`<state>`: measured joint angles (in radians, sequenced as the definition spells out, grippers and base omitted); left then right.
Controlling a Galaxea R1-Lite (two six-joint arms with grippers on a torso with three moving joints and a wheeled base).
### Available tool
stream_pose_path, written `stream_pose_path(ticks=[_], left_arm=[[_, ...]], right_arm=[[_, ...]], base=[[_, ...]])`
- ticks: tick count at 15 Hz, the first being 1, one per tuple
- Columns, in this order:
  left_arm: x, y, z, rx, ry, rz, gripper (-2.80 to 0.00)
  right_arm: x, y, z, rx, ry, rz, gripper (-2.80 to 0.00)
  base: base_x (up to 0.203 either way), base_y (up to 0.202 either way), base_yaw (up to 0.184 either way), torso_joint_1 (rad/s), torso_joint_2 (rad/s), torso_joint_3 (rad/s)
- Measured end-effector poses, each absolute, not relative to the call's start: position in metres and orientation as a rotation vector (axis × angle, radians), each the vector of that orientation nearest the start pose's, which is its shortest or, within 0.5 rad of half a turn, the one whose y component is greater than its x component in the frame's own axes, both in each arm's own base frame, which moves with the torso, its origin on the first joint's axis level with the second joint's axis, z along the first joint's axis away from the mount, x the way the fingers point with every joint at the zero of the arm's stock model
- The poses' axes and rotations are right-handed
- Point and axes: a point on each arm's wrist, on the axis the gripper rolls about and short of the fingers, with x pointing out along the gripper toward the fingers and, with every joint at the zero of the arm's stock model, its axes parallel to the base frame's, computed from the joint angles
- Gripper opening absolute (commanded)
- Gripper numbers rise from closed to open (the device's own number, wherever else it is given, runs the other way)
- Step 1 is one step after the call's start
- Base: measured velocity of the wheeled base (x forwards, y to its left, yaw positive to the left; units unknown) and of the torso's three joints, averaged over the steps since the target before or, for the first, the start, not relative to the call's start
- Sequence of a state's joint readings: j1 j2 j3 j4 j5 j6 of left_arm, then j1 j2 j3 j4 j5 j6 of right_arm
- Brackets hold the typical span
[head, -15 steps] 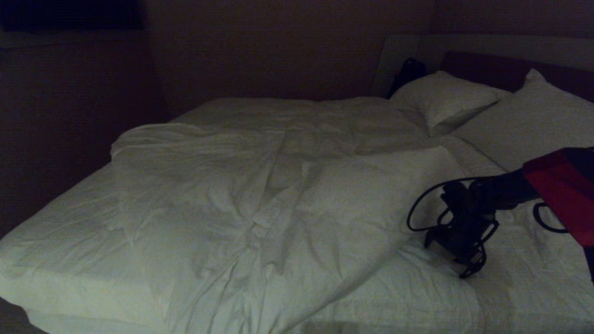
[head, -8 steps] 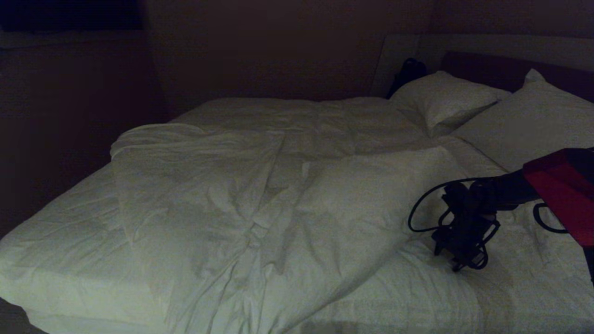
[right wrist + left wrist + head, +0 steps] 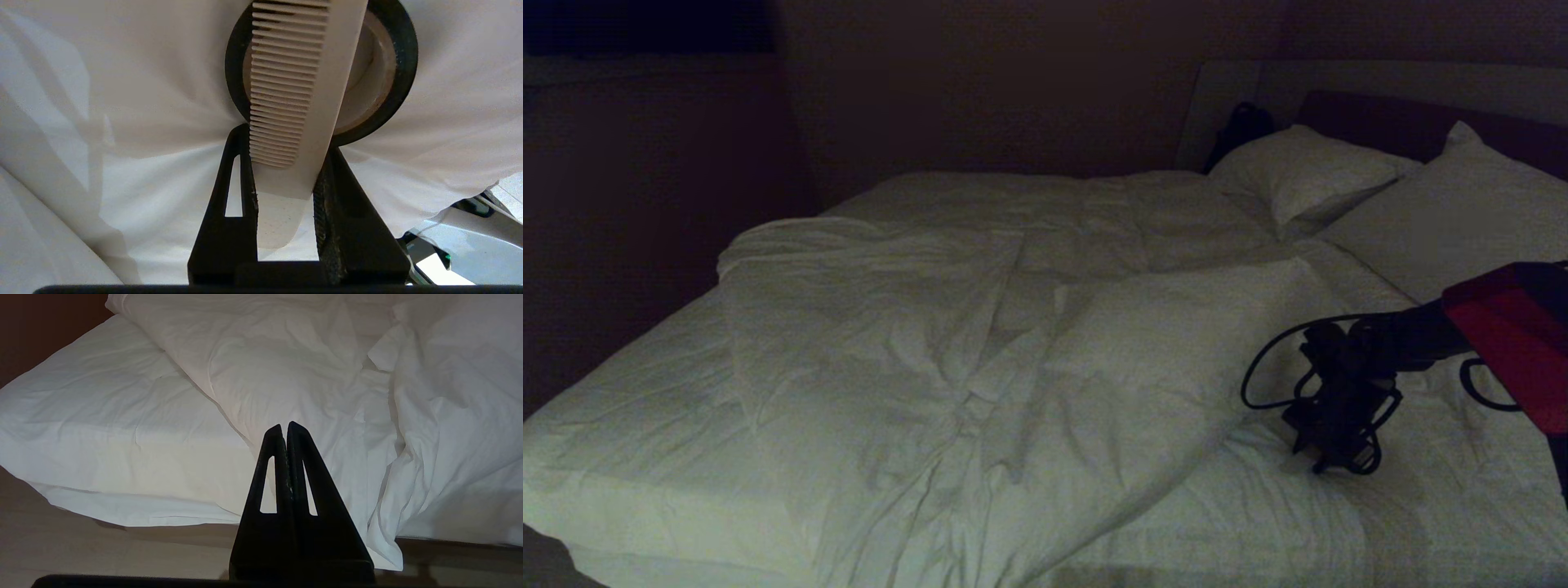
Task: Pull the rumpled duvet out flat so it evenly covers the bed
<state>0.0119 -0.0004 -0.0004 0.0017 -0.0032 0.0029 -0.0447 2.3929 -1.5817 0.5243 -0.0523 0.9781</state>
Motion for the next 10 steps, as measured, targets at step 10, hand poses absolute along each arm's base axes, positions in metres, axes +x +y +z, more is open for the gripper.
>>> stream_pose_path(ticks=[10], left_arm=[[-0.023,0.000,0.075,0.003,0.001,0.010,-2.80]], right_arm=[[0.405,-0.019,0.060,0.839,1.145,-0.696,-2.80]], base=[[0.000,0.000,0.000,0.000,0.00,0.000]])
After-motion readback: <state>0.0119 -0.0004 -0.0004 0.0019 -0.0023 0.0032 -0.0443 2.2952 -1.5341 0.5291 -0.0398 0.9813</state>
